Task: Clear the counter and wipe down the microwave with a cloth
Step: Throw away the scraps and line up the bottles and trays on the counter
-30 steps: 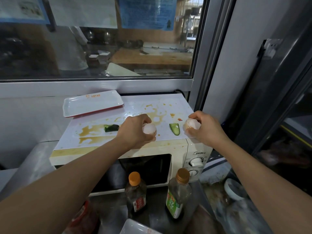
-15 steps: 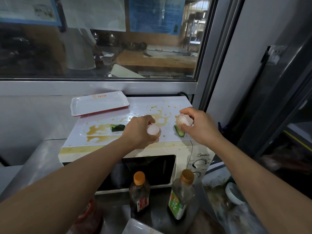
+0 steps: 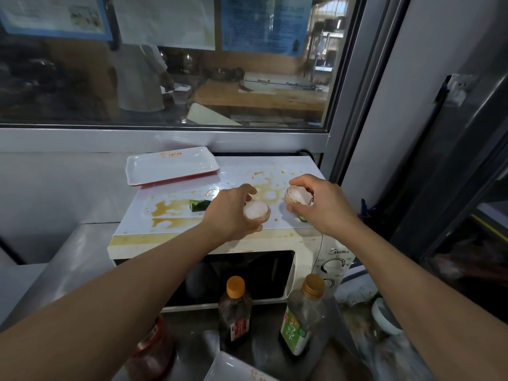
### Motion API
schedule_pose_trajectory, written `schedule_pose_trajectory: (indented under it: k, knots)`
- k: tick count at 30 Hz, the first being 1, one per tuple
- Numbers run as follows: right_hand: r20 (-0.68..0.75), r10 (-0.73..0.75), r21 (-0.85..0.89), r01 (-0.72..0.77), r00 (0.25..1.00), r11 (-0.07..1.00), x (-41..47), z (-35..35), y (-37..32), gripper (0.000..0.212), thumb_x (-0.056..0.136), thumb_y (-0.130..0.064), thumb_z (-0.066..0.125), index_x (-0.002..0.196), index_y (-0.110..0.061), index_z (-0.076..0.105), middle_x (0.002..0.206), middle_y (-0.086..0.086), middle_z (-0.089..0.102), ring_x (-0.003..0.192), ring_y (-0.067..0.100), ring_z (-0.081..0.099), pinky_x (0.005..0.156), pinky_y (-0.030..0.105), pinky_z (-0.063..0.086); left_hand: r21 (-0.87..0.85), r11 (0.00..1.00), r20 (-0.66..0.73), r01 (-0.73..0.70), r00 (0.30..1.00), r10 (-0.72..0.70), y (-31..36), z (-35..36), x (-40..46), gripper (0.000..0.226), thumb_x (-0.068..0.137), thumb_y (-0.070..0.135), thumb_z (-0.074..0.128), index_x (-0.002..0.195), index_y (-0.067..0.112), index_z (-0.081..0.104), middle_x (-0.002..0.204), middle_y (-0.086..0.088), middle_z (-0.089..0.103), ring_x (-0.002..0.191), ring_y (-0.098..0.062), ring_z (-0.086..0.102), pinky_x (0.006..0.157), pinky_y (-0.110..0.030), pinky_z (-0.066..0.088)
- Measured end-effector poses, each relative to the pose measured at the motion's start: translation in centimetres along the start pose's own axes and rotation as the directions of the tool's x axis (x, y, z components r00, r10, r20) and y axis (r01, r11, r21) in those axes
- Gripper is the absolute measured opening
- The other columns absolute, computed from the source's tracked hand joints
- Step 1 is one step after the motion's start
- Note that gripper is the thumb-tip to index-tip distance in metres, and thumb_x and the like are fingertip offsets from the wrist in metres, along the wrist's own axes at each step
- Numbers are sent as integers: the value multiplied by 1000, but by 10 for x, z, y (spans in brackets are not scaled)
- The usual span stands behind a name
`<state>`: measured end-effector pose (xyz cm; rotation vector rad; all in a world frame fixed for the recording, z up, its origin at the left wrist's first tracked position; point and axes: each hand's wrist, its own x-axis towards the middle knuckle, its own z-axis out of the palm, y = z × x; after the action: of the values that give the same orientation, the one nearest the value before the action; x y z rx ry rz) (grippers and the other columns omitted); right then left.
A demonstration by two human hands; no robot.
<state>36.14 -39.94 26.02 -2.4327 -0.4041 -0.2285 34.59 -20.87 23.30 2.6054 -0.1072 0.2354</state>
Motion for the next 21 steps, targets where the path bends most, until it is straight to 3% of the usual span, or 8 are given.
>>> schedule_pose_trajectory:
  k: [16, 21]
  knots:
    - [124, -73, 18, 72, 990, 997, 16, 38, -41, 44, 83, -18, 69, 125, -23, 55, 125, -4, 59, 114, 18, 52, 87, 25, 40, 88, 995, -40, 36, 999, -33, -44, -43, -15, 78, 65, 32, 83, 134, 22, 47, 132, 1, 53, 121, -19, 49, 96, -37, 47]
    - [184, -120, -12, 124, 976, 992, 15, 47, -38, 43, 87, -16, 65, 129, -22, 55, 131, 1, 57, 120, 20, 50, 86, 19, 32, 89, 995, -22, 41, 999, -39, -52, -44, -18, 79, 65, 35, 83, 134, 22, 47, 132, 0, 53, 121, -19, 48, 96, -36, 46]
